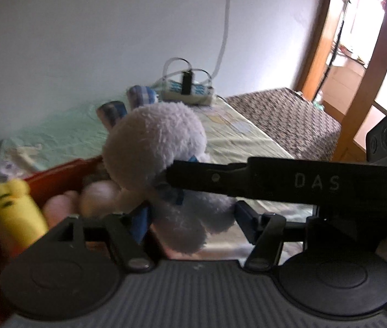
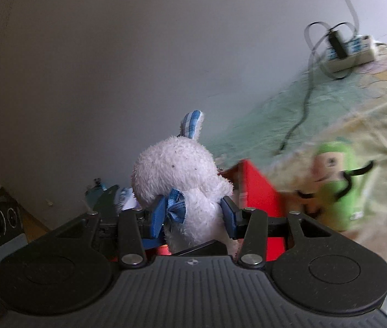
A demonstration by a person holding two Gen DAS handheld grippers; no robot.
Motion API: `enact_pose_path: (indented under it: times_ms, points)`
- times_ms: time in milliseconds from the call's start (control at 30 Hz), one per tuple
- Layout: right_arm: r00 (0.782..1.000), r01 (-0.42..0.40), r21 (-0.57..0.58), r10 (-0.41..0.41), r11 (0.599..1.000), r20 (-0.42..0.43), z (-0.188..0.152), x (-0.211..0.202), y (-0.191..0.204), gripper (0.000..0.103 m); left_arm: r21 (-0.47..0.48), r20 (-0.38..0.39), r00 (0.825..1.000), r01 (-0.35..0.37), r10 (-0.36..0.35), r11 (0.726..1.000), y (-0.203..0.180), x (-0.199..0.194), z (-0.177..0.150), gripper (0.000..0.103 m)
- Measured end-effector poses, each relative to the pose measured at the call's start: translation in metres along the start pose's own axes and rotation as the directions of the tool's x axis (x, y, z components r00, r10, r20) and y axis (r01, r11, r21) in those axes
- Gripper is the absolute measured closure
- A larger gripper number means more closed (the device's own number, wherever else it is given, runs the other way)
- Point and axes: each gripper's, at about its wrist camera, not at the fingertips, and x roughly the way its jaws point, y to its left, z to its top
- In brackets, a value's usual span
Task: Organize objects
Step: 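Lift the white bunny with the right gripper and carry it to the box, then lower the white bunny into the box beside the tiger, open right gripper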
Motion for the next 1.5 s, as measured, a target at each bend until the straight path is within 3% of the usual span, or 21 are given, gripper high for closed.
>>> enact_pose_path:
  times_ms: [367, 567, 800, 1033, 1133, 1200, 1500]
  points:
    - [0.981, -0.122, -0.018, 0.118, 0.992, -0.152, -0.034, 0.086, 0.072, 0.056, -0.113, 0.049, 0.98, -0.186, 0.193, 0.976, 0.086, -0.059, -0.035, 0.037]
    - [0.969, -0.104, -0.023, 0.097, 0.994, -0.225, -0.053, 0.126, 0.094, 0.057, -0.194, 0.03, 0.971, -0.226, 0.236, 0.955, 0.138, -0.072, -0.058, 0.034]
    - [0.959, -0.041, -0.022, 0.033, 0.999, -0.281, -0.071, 0.156, 0.095, 0.057, -0.238, -0.035, 0.965, -0.262, 0.261, 0.935, 0.18, -0.061, -0.079, 0.029]
    - [0.948, 0.041, -0.012, -0.042, 0.999, -0.315, -0.08, 0.178, 0.083, 0.059, -0.225, -0.099, 0.955, -0.296, 0.28, 0.928, 0.196, -0.039, -0.091, 0.027]
    - [0.946, 0.04, -0.003, -0.039, 0.999, -0.323, -0.079, 0.177, 0.079, 0.059, -0.204, -0.119, 0.937, -0.346, 0.328, 0.916, 0.202, -0.031, -0.094, 0.028]
    - [0.947, 0.028, -0.008, -0.029, 1.0, -0.319, -0.08, 0.178, 0.08, 0.059, -0.216, -0.133, 0.939, -0.34, 0.317, 0.915, 0.209, -0.028, -0.097, 0.029]
    - [0.955, 0.015, -0.023, -0.021, 1.0, -0.296, -0.078, 0.171, 0.067, 0.079, -0.192, -0.14, 0.936, -0.345, 0.322, 0.919, 0.205, -0.019, -0.094, 0.027]
